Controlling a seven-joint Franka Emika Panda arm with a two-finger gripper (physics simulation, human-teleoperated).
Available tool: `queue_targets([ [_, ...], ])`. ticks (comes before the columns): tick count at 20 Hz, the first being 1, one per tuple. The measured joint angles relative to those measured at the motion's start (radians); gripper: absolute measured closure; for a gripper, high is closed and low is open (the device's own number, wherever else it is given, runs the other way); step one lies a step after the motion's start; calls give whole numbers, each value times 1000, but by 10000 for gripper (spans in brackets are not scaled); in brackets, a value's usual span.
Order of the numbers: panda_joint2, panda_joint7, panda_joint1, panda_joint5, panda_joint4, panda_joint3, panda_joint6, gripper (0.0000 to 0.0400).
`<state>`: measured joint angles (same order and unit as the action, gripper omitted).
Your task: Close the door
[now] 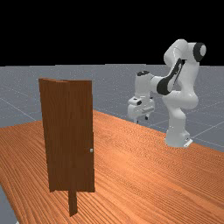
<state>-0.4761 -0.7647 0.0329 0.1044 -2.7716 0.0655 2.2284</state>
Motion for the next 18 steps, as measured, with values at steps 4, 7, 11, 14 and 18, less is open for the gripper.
queue_targets([
  [4,198,80,9,66,159,-36,129,1],
  [7,389,20,-13,-4,396,-20,-25,0],
  [11,529,87,-22,63,555,-23,27,0],
  [14,691,72,-23,-19,780,-22,-33,0],
  [18,858,36,-19,-24,994,-28,39,0],
])
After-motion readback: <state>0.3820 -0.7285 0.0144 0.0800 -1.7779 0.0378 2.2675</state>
